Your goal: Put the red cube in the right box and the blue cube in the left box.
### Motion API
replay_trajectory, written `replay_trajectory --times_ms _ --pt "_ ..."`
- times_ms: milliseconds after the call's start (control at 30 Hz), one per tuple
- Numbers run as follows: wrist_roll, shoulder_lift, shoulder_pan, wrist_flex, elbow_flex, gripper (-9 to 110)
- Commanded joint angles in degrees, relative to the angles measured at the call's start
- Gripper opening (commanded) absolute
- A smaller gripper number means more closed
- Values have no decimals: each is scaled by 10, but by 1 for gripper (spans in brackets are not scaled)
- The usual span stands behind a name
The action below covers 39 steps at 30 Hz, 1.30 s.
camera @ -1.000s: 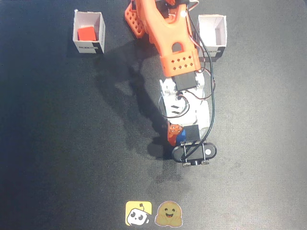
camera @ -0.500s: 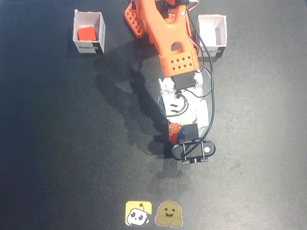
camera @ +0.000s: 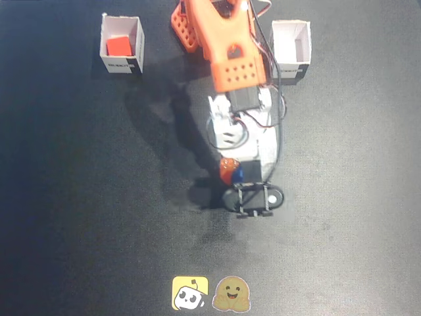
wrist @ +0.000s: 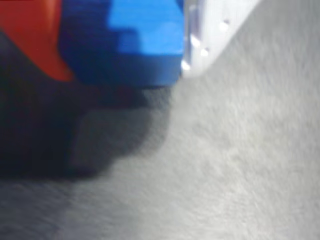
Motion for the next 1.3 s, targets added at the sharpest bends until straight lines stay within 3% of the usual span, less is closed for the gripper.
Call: replay_trajectory --times_ms 0,500,833,1267 --pt "-11 58 3 43 -41 10" --pt "-23 165 -42 248 -97 10" --pt "-18 186 -142 352 -151 9" --pt "38 231 -311 371 -115 9"
